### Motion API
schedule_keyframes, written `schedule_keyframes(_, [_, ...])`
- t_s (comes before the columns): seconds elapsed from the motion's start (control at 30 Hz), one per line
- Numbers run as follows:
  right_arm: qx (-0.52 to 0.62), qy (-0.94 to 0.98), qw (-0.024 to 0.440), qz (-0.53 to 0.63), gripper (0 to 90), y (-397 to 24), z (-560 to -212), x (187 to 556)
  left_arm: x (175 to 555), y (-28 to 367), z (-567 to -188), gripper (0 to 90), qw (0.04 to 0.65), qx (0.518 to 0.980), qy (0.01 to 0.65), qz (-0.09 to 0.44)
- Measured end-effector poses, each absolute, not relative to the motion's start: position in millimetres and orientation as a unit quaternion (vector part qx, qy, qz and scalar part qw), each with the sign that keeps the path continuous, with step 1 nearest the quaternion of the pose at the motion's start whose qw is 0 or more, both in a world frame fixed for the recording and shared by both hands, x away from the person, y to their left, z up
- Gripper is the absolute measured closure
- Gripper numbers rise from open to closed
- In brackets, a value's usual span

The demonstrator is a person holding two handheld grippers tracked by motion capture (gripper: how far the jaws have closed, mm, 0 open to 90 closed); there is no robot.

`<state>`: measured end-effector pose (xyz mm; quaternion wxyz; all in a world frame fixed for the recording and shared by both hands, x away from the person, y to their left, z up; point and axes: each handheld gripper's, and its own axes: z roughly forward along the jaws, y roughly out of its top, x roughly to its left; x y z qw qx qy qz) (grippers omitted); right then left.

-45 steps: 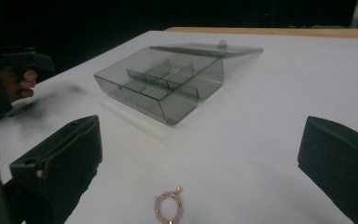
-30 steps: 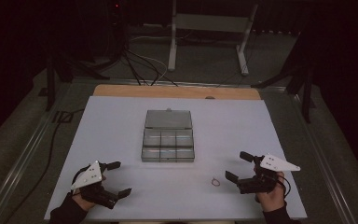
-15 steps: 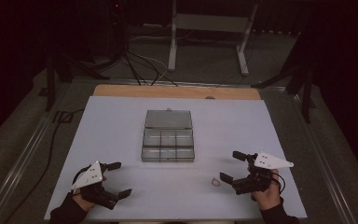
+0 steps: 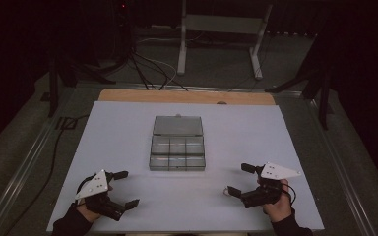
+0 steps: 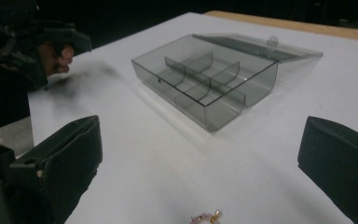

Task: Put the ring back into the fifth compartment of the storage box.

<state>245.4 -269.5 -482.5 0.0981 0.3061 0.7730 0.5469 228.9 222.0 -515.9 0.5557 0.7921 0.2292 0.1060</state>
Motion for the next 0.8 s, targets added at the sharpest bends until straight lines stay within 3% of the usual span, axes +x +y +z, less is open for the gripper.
schedule_keyframes(0.47, [0.324,0.800,0.089,0.496,0.0,-264,-494,248,229,222,-515,1.0,0.558,0.791,0.229,0.106])
schedule_keyframes(0.63, [0.330,0.802,0.087,0.490,6.7,-265,-497,249,229,223,-516,1.0,0.557,0.791,0.229,0.105])
schedule_keyframes(0.67, [0.334,0.804,0.083,0.485,14.0,-266,-498,249,229,222,-515,0.9,0.558,0.791,0.229,0.105])
schedule_keyframes(0.77, [0.341,0.804,0.078,0.480,16.6,-266,-498,249,229,222,-516,1.0,0.555,0.793,0.228,0.105])
schedule_keyframes(0.8, [0.345,0.809,0.081,0.469,21.1,-265,-499,249,229,222,-516,1.0,0.555,0.793,0.227,0.105])
